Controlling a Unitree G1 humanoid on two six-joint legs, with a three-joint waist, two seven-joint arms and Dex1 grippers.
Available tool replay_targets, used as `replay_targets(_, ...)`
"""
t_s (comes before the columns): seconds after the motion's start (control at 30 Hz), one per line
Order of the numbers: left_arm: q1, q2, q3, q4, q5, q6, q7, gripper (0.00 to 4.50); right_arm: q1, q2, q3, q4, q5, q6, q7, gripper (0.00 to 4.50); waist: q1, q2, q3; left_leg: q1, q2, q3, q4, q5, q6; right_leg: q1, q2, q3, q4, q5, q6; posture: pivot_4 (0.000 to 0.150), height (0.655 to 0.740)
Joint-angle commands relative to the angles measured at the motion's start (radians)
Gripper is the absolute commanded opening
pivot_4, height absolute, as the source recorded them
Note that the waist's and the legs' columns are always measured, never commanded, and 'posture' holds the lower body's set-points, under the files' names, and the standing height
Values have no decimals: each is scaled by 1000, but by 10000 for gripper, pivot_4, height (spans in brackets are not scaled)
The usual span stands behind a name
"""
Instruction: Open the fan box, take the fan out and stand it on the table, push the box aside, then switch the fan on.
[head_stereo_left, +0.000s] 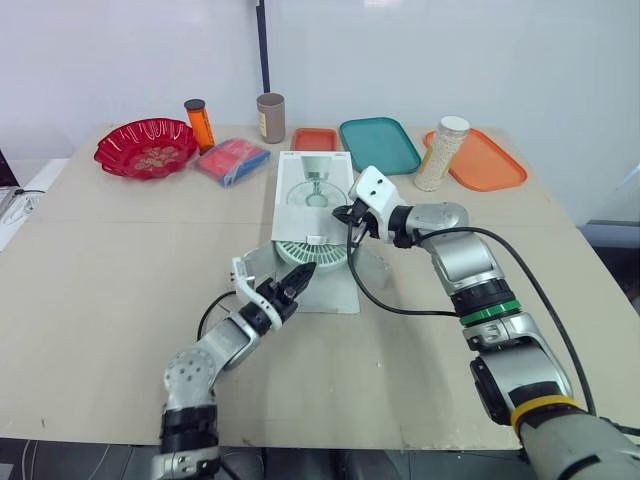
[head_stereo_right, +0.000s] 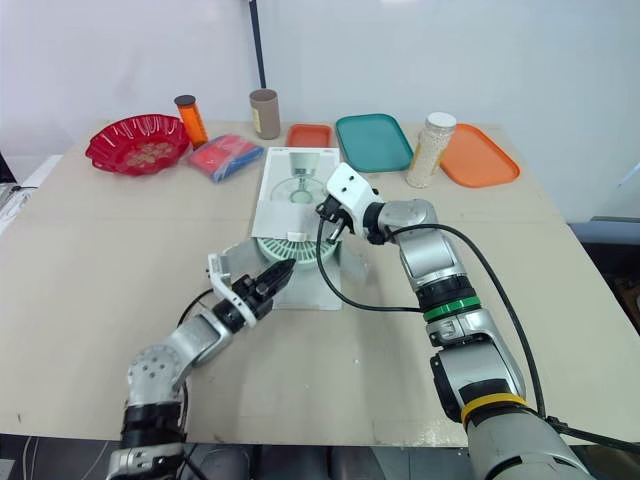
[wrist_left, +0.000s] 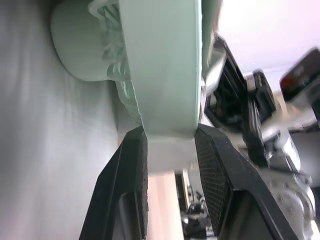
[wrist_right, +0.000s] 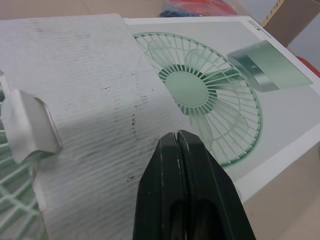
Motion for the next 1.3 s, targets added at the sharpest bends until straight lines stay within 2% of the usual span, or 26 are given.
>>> replay_targets(0.03,60,10,-3,-66,-80,45,33,9578,26,-13,17,1,-12,29,12,0,1,0,0,0,0,0,0,0,0,0,0,0,0,0,0,1500,7400)
replay_targets(0.17,81,5,-20,-67,-97,37,54,9578,29,-16,20,-2,-14,33,14,0,2,0,0,0,-1,0,0,0,0,0,0,0,0,0,0,1500,7400)
replay_targets(0.2,81,2,-20,-62,-96,26,60,19572,30,-15,21,-4,-14,34,14,0,2,0,0,0,0,0,0,0,0,0,0,0,0,0,0,1500,7400)
replay_targets(0.37,72,8,-11,-65,-85,-16,67,34357,32,-12,23,-6,-14,36,13,0,2,0,0,0,-1,0,0,0,0,0,0,0,0,0,0,1500,7400)
replay_targets(0.4,73,16,-7,-73,-87,-22,54,35469,31,-10,23,-4,-15,35,12,0,2,0,0,0,-1,0,0,0,0,0,0,0,0,0,0,1500,7400)
replay_targets(0.47,78,27,-3,-83,-100,-25,42,42605,31,-8,25,-3,-15,34,10,0,2,0,0,0,-1,0,0,0,0,0,0,0,0,0,0,1500,7400)
replay_targets(0.93,-55,2,-5,90,-30,-103,3,42605,34,4,28,1,-13,27,4,0,2,0,0,0,-1,0,0,0,0,0,0,0,0,0,0,1500,7400)
replay_targets(0.97,-54,-2,-3,89,-34,-103,-1,37225,34,4,28,2,-14,27,3,0,2,0,0,0,-1,0,0,0,-1,0,0,0,0,0,0,1500,7400)
replay_targets(1.07,-44,-4,0,80,-37,-98,1,28762,35,4,28,-1,-13,28,3,0,2,0,0,0,-1,0,0,0,0,0,0,0,0,0,0,1500,7400)
replay_targets(1.1,-37,1,1,76,-38,-90,5,24212,36,4,28,0,-14,28,2,0,2,0,0,0,-1,0,0,0,-1,0,0,0,0,0,0,1500,7400)
replay_targets(1.13,-31,3,4,74,-43,-83,13,22362,36,4,28,0,-14,27,2,0,2,0,0,0,-1,0,0,0,-1,0,0,0,0,0,0,1500,7400)
replay_targets(1.17,-28,5,6,72,-47,-79,18,18186,36,4,28,0,-14,27,2,0,2,0,0,0,-1,0,0,0,-1,0,0,0,0,0,0,1500,7400)
replay_targets(1.3,-5,29,4,48,-67,-49,14,16416,37,6,28,0,-13,25,1,0,1,0,0,0,-1,0,0,0,0,0,0,0,0,0,0,1500,7400)
